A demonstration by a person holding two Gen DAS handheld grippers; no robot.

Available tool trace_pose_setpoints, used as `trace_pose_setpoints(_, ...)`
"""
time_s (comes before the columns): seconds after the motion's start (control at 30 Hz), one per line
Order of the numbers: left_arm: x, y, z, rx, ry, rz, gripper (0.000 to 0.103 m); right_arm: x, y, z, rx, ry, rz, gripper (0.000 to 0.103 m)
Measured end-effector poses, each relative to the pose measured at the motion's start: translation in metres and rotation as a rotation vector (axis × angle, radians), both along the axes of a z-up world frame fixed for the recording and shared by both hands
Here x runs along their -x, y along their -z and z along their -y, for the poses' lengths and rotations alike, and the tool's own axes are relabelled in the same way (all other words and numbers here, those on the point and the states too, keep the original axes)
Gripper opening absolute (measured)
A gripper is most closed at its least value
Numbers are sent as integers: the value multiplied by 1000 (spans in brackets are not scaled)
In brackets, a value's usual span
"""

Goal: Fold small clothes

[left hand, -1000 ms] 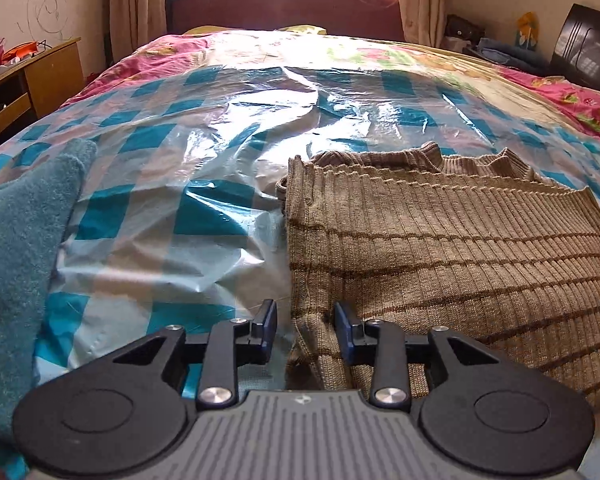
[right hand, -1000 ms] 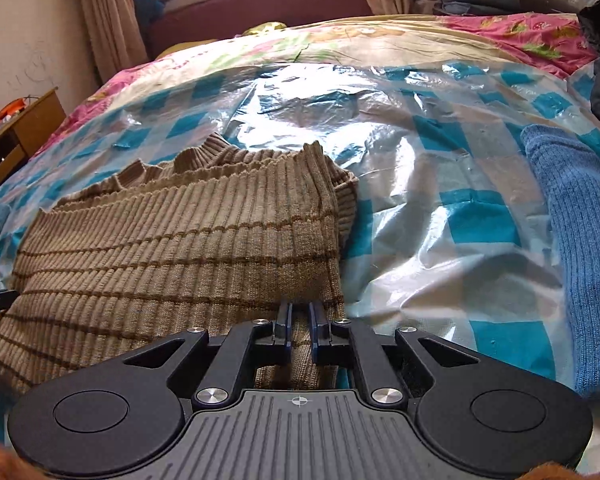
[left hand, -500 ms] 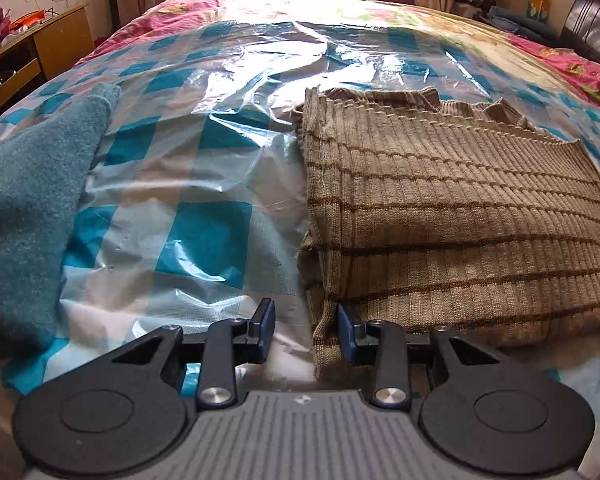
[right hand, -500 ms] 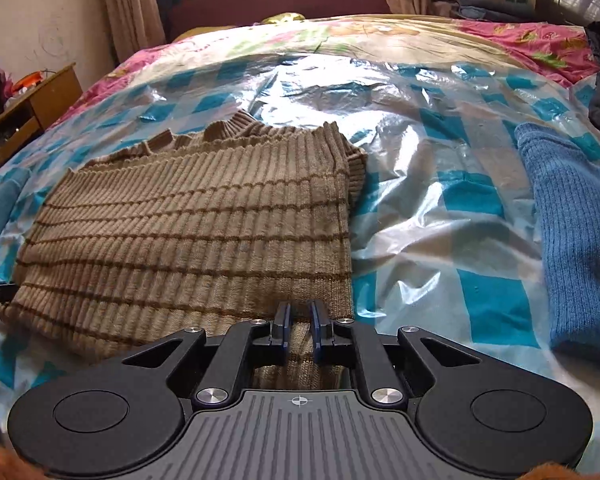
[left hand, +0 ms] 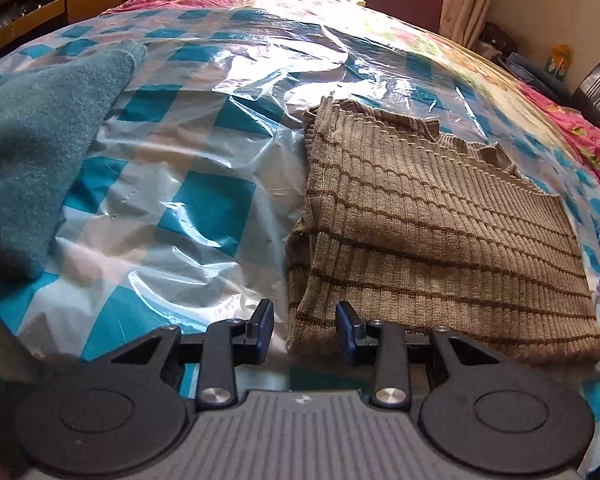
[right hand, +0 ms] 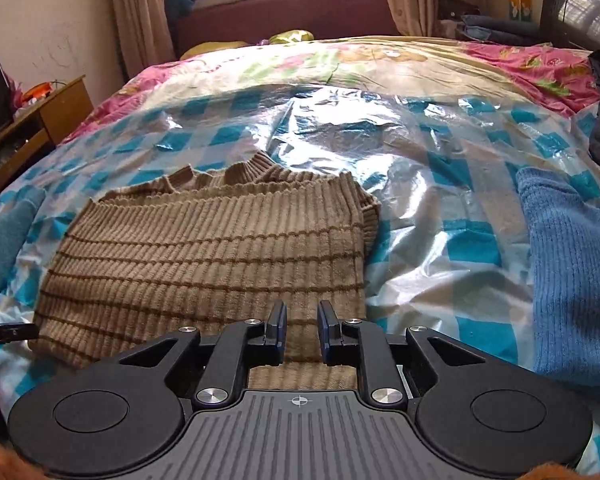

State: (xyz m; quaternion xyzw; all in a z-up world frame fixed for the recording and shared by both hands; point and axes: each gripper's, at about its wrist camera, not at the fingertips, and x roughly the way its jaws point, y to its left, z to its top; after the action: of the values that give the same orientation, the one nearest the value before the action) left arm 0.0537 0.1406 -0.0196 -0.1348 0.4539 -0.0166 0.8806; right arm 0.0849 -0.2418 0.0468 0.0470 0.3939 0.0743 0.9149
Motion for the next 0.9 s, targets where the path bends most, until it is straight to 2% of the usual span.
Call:
trace_pose_setpoints(0.07,1,3,-1,13,-14,-1,40,-14,-3,-24,-27,-51,-17,26)
trace_pose_setpoints(0.27,-2,6,-7,61,-51,-5,41,-50,2,-101,-35,-180,-50,27)
trace_pose_setpoints(0.43,1,8,-10,89,-81,6,41,-82,5,-151,-79,-256,-105,34)
trace_pose_setpoints(0.73,-2,14,-10,134,-48,4,41,-135,19,-247,-45,-327,-218,36)
trace_pose_setpoints(0.83,-4,16,-11,157,-37,-3,42,-143,17,-275,2,-348,-220,42)
trace_pose_setpoints(0.9,-5,16,-13,179,-37,-6,42,-147,15,-291,58,-364,-216,50)
